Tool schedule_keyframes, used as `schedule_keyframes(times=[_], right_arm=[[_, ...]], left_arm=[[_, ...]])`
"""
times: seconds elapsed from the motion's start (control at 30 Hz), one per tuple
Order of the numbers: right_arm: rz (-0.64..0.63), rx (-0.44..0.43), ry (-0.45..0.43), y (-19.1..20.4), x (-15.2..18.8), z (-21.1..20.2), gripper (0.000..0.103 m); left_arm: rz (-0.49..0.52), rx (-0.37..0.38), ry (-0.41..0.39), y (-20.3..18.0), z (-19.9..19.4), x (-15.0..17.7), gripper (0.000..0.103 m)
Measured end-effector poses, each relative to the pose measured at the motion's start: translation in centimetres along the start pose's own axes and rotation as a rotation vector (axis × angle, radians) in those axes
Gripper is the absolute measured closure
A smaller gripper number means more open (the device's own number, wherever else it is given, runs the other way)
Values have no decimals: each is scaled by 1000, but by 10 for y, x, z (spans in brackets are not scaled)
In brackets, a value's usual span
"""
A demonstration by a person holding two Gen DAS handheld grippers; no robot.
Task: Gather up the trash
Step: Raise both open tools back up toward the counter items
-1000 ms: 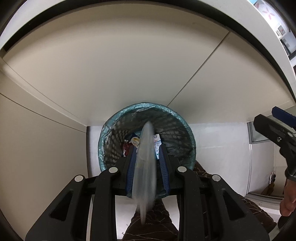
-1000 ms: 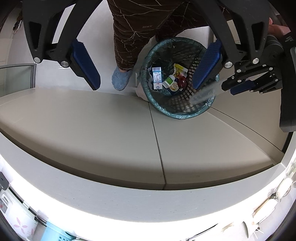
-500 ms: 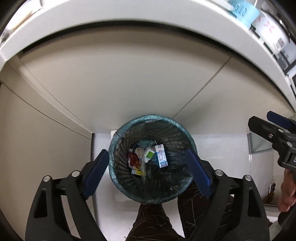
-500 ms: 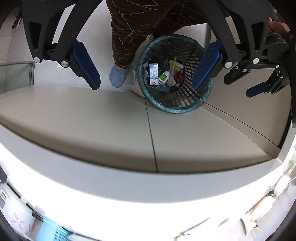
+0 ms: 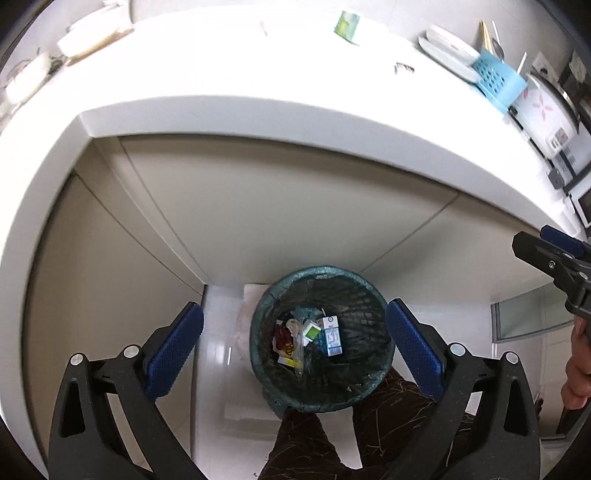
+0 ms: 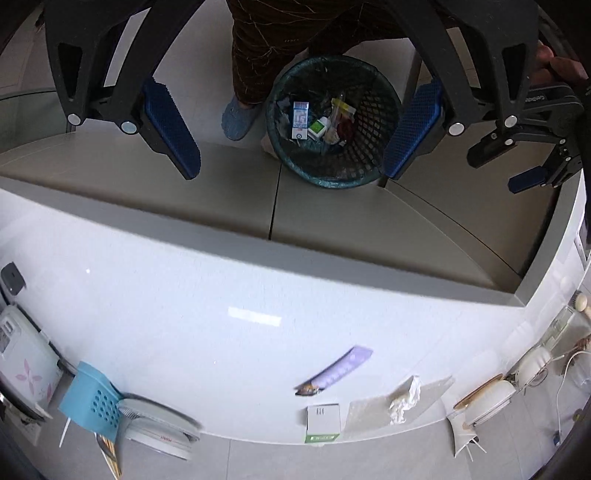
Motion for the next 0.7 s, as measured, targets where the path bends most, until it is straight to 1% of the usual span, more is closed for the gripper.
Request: schedule_keyframes(times=[0.13, 0.27, 0.43, 0.53, 0.7], right_arm=[[5, 5, -25, -2, -16, -14, 8], [-2, 21, -51, -6, -32, -21, 8], [-5, 30, -70, -12, -60, -24, 8], [-7, 32, -80, -16, -75, -24, 8], [-1, 27, -92, -20, -100, -23, 8]], left_arm=[[-25, 0, -29, 9, -18, -14, 6], [-54, 5, -56, 14, -26, -35, 6], [-68, 8, -87, 8, -35, -64, 6], [-79, 11, -91, 5, -39, -84, 6], [-101, -9, -91, 3, -40, -117, 6]])
Point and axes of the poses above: each gripper's, at about its wrist camera, not at the fingertips, and z roughly the way its jaws point, y to its left, x to its underside, the point moved 1 cm from there along z, roughly the way its jaws point, and after that the axes turned 2 degrees about -z, right-handed, at the moved point
